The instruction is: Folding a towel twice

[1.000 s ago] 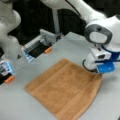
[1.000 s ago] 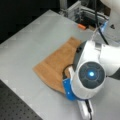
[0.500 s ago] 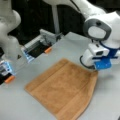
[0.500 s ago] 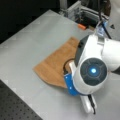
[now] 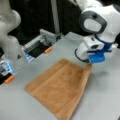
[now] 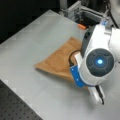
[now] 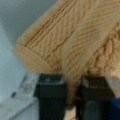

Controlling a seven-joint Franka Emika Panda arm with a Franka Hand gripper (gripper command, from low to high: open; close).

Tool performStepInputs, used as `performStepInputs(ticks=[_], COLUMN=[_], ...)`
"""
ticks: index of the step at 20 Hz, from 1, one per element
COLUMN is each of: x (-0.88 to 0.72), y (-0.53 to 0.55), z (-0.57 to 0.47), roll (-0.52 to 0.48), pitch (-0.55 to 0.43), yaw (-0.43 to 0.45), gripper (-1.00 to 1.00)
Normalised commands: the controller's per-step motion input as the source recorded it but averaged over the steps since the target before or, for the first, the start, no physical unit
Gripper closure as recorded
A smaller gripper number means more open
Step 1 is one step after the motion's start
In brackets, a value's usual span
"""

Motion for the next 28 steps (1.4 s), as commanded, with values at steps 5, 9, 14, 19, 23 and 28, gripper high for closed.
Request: performStepInputs(ticks=[5, 9, 14, 19, 23, 28], x=[-0.45, -0.47, -0.50, -0.51, -0.45, -0.44], y=[-0.11, -0.10, -0.07, -0.04, -0.02, -0.04], z=[-0.03, -0.03, -0.01, -0.02, -0.03, -0.02], roll=[0.192, 0.208, 0.211, 0.188, 0.172, 0.176], pitch=[-0.091, -0.110, -0.121, -0.144, -0.167, -0.169], yaw=[0.088, 0.083, 0.053, 0.035, 0.019, 0.010], gripper=[1.00, 1.00, 1.00, 1.00, 1.00, 1.00])
